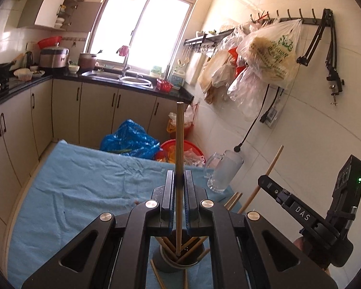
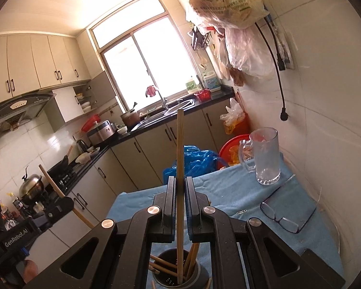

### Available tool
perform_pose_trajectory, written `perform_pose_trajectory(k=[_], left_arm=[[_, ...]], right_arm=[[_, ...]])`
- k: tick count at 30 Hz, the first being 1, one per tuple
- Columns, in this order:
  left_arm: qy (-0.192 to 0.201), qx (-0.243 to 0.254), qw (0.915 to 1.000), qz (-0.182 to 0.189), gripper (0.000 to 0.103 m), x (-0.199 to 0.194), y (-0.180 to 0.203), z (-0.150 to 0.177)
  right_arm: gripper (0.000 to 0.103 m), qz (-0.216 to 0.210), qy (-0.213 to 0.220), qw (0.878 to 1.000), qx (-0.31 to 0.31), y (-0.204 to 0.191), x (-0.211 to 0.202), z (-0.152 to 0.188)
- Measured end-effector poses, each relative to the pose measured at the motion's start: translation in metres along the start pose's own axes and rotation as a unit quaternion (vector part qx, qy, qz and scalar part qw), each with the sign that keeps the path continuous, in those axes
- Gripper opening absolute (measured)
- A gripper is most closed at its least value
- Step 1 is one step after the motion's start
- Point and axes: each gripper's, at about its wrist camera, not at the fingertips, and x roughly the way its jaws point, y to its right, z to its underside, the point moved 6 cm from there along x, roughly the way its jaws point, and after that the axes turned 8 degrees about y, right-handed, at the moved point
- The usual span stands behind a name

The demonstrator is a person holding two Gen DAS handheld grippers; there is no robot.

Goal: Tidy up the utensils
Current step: 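Lift the chopsticks upright and carry both grippers over the grey utensil cup, then open the right gripper into the cup while the left gripper releases its chopstick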

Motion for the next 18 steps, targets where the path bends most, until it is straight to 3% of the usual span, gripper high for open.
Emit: perform_pose_trajectory(k=[8,18], left_arm=[[-0.040,-0.006,0.9992,-0.005,0.006,0.019,-0.011,0.038],[-0.064,0.001,0.9979,-0.013,0.006,0.026,-0.017,0.059]], right_arm=[[0.007,0.004,-0.033,0.999,0.003,0.012,0.015,0.028],[0.008,-0.002,-0.085,0.996,0.000,0.016,0.024,0.064]])
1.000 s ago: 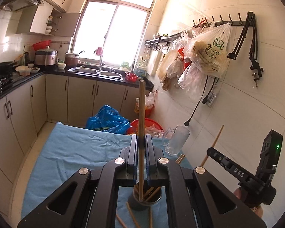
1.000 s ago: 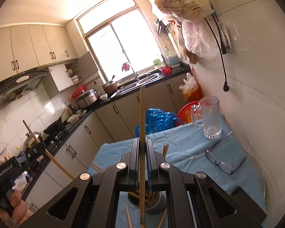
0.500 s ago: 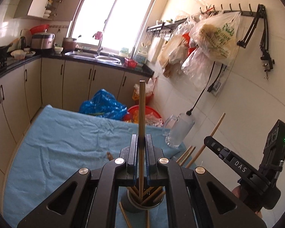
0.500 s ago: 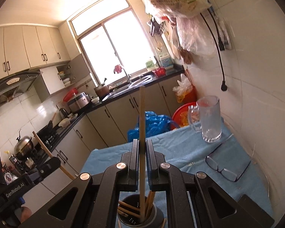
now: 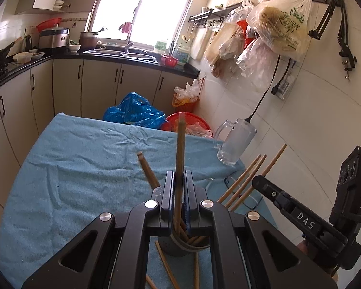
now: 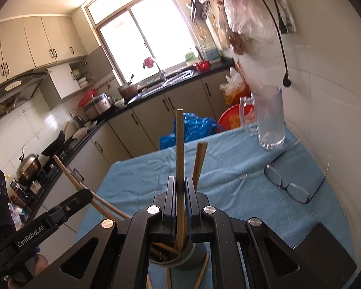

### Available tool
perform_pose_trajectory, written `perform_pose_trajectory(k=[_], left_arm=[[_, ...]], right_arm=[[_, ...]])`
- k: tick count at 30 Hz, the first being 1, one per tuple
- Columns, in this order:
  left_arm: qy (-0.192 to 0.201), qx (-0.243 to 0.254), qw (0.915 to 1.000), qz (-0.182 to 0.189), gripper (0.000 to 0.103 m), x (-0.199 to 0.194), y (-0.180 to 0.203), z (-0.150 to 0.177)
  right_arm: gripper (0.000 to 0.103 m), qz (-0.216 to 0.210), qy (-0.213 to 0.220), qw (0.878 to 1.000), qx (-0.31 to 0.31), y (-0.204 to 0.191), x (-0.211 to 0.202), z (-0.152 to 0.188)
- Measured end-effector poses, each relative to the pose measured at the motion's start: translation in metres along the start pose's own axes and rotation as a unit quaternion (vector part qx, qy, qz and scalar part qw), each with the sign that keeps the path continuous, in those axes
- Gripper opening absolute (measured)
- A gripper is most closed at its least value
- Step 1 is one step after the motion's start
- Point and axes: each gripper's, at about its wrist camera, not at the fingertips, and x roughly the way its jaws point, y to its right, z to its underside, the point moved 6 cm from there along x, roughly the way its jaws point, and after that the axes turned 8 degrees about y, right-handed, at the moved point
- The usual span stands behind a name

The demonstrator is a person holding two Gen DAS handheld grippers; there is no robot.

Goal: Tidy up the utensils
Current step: 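Open the right gripper into the cup while the left gripper releases its chopstick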

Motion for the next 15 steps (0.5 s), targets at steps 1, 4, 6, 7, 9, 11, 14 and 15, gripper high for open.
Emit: perform_pose_trajectory(k=[1,4,6,7,9,11,14,15], left_arm=[[-0.001,0.000,1.0000,-0.001,0.006,0.000,0.000,0.000],[-0.002,0.001,1.0000,0.001,0.008,-0.002,0.001,-0.001],[-0.001,0.001,1.0000,0.003,0.015,-0.006,0.002,-0.002],[0.003,0.001,1.0000,0.005,0.018,-0.011,0.003,-0.003],[0.015,0.007,0.9999,0.005,0.025,-0.021,0.005,-0.005],[0.024,0.011,0.9996,0.004,0.027,-0.030,0.006,-0.007],[0.039,0.010,0.9992,-0.001,0.032,-0.049,0.001,-0.005],[0.042,0.007,0.9991,-0.002,0.035,-0.054,-0.002,-0.004]], right_arm=[[0.009,-0.002,-0.006,1.000,0.000,0.000,0.001,0.002],[0.010,-0.011,-0.012,1.000,0.001,-0.001,-0.002,0.004],[0.010,-0.011,-0.010,1.000,0.000,-0.001,-0.007,0.002],[0.010,-0.011,-0.008,1.000,0.001,0.000,-0.010,0.001],[0.010,-0.016,0.003,1.000,0.002,0.001,-0.021,-0.003],[0.016,-0.014,0.012,1.000,-0.001,0.001,-0.033,-0.005],[0.023,-0.011,0.023,1.000,0.002,0.007,-0.051,-0.003],[0.025,-0.007,0.025,1.000,0.001,0.011,-0.057,0.000]])
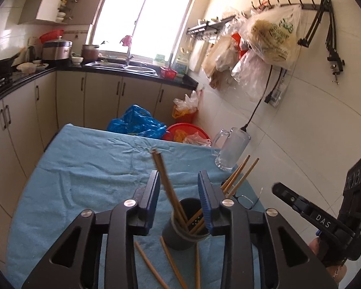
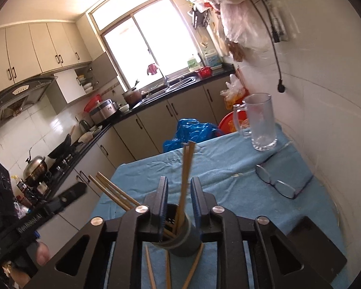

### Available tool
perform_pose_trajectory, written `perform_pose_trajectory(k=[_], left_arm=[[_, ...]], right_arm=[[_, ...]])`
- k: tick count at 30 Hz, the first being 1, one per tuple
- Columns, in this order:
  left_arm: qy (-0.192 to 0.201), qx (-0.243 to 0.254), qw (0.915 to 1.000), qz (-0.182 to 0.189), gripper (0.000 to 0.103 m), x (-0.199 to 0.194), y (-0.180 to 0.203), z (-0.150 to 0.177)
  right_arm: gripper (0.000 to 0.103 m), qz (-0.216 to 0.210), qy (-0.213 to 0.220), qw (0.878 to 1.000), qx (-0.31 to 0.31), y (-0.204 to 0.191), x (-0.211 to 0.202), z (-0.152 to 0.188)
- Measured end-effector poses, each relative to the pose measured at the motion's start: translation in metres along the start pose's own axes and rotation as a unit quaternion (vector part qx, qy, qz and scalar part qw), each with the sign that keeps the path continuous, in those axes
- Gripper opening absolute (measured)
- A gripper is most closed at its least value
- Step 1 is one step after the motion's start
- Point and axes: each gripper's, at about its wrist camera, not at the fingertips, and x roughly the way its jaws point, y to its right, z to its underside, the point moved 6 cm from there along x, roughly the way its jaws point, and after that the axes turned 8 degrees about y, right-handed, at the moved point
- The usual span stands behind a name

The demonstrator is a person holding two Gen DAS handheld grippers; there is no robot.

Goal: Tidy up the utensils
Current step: 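Open the right gripper into the cup while the left gripper releases its chopstick, then grasp a wooden chopstick with the right gripper while the left gripper grasps another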

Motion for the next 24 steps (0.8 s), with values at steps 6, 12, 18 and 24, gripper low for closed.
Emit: perform_pose_trajectory(k=[6,12,18,24], left_arm=[[-0.004,0.007,0.9993,-0.036,0.042,-0.029,-0.031,0.042],[-0.070,0.003,0.9930,-0.095,0.042,-0.034,-0.073,0.123],[-0.123,-0.033,0.9856,-0.112,0.042,-0.033,-0.100,0.164],[-0.131,-0.033,0.9851,-0.106,0.042,-0.029,-0.096,0.168]], right_arm=[[0.026,0.013,-0.031,0.999,0.012,0.023,-0.018,0.040],[0.026,0.030,-0.105,0.994,0.015,0.041,-0.012,0.112],[0.026,0.023,-0.175,0.984,0.028,0.038,0.000,0.164],[0.032,0.025,-0.197,0.980,0.011,0.025,0.012,0.174]])
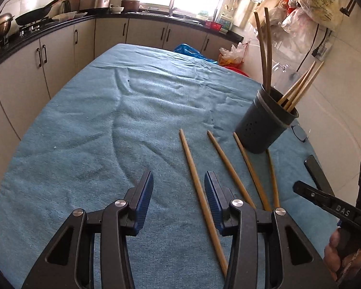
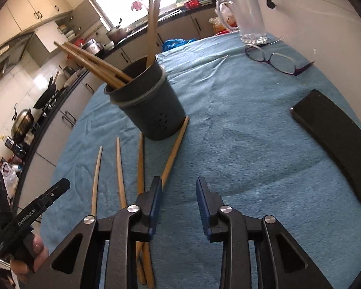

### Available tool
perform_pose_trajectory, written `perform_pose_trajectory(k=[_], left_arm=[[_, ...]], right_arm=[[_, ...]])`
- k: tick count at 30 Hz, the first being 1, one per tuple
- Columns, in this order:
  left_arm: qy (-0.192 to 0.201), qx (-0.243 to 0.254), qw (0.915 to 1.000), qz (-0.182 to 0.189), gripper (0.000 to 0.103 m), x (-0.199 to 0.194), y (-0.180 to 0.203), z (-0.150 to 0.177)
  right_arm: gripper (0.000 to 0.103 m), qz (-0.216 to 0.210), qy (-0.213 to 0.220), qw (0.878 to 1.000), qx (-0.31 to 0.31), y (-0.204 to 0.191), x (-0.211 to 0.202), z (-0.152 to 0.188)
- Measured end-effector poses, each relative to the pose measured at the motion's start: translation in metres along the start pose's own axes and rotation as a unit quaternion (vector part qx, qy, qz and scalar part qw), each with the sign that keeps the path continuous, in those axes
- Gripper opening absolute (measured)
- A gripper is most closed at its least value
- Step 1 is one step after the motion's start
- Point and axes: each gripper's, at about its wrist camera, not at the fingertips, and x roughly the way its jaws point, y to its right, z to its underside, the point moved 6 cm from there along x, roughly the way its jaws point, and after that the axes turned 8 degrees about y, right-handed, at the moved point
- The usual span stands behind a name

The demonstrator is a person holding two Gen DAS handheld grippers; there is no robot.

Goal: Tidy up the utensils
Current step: 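Grasp a wooden chopstick with the right gripper while the left gripper grasps another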

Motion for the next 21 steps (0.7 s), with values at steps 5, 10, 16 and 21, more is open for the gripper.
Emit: perform_pose_trajectory(k=[5,10,16,21], left_arm=[[-0.013,0.003,0.9999,0.001,0.042,0.005,0.004,0.003],[-0.030,0.002,0.9995,0.004,0.043,0.012,0.005,0.007],[-0.060,0.005,0.9982,0.000,0.043,0.033,0.008,0.009],[-0.072,0.016,0.9973,-0.006,0.043,0.046,0.016,0.007]], right_arm=[[0.032,0.004,-0.028,0.999,-0.020,-0.015,0.022,0.005],[0.032,0.015,-0.050,0.998,-0.043,-0.023,0.038,0.012],[0.032,0.049,-0.061,0.994,-0.083,-0.013,0.032,0.009],[0.032,0.075,-0.052,0.992,-0.088,0.008,0.021,-0.002]])
